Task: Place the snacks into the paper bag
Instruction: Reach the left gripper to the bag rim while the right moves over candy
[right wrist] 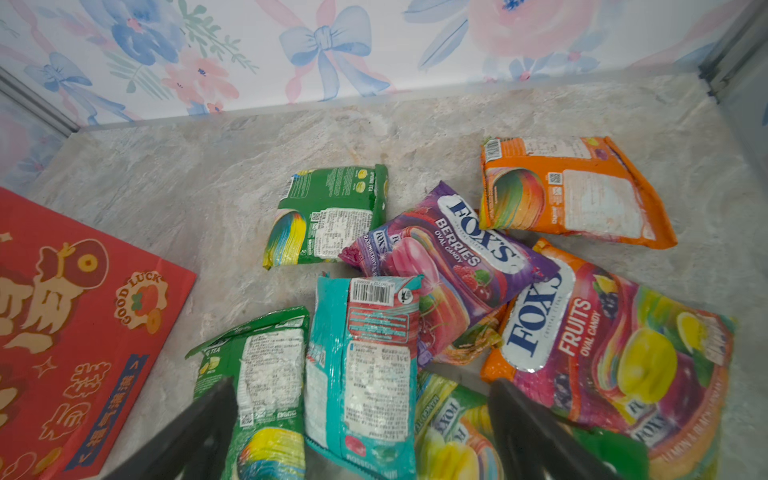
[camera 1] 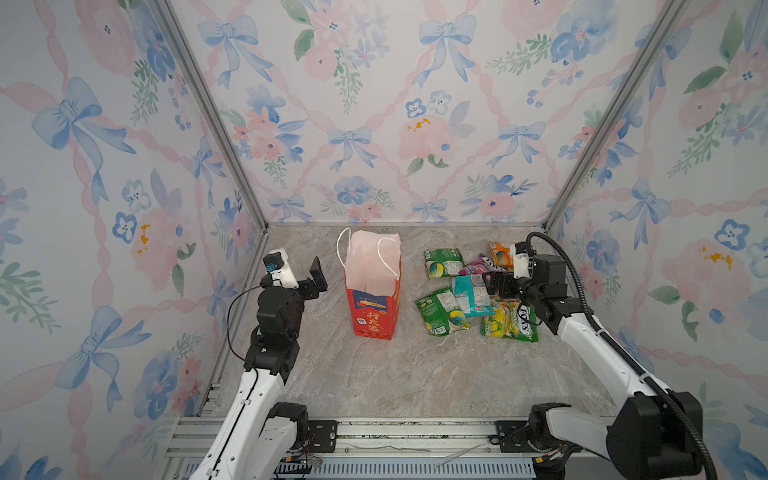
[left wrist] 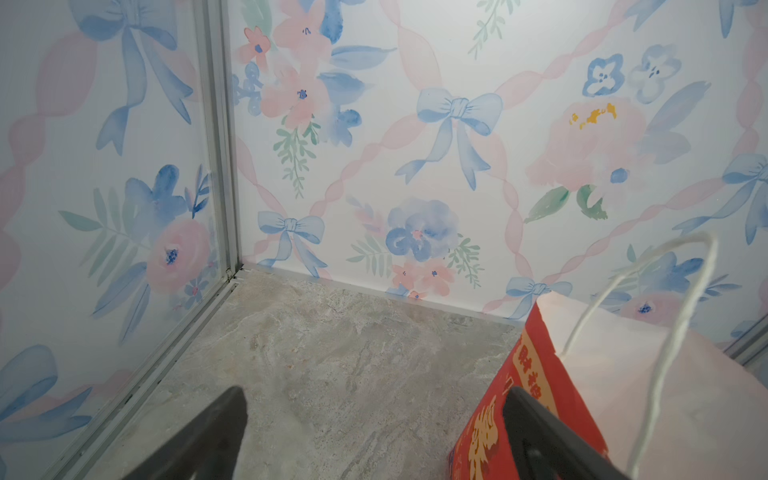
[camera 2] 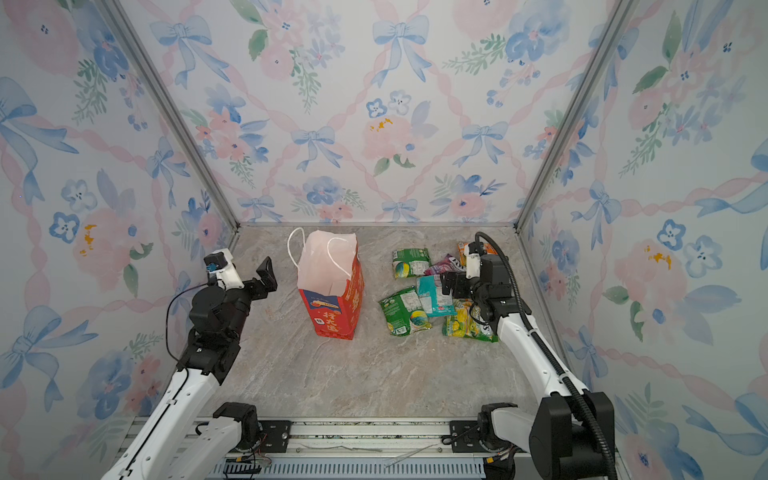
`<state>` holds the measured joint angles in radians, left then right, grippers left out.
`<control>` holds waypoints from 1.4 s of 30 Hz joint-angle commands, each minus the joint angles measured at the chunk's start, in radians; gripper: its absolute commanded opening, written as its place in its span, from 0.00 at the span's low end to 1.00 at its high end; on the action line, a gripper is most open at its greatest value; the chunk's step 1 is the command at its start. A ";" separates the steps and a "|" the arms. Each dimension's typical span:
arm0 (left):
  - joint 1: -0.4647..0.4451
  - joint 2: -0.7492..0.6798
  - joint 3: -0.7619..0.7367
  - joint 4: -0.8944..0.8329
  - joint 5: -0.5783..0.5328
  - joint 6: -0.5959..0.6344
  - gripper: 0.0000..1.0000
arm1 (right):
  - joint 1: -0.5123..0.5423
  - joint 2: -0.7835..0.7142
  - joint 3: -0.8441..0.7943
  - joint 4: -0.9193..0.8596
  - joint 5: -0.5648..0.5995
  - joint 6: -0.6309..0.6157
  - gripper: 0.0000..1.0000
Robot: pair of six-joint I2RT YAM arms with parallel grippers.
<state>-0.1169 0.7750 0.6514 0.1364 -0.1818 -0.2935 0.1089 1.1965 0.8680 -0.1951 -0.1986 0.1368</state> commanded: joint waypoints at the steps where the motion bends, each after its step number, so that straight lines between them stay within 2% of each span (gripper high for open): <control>1: 0.007 -0.002 0.105 -0.238 0.020 -0.071 0.98 | 0.018 -0.038 0.080 -0.103 -0.071 0.035 0.97; 7: 0.007 0.020 0.227 -0.312 0.199 -0.141 0.98 | 0.047 -0.058 0.163 -0.183 -0.098 0.050 0.96; 13: 0.006 0.124 0.375 -0.399 0.365 -0.214 0.98 | 0.066 -0.080 0.189 -0.224 -0.100 0.040 0.97; 21: 0.007 0.198 0.447 -0.417 0.550 -0.282 0.98 | 0.076 -0.103 0.223 -0.268 -0.098 0.040 0.97; 30: -0.023 0.176 0.431 -0.422 0.564 -0.234 0.98 | 0.080 -0.093 0.249 -0.283 -0.096 0.044 0.97; 36: -0.098 0.217 0.435 -0.487 0.456 -0.193 0.98 | 0.084 -0.077 0.262 -0.285 -0.100 0.045 0.97; 42: -0.116 0.273 0.454 -0.549 0.372 -0.183 0.98 | 0.088 -0.075 0.264 -0.285 -0.100 0.043 0.97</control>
<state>-0.2237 1.0328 1.0733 -0.3634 0.2535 -0.5072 0.1810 1.1179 1.1015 -0.4599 -0.2852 0.1726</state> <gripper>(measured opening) 0.980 0.965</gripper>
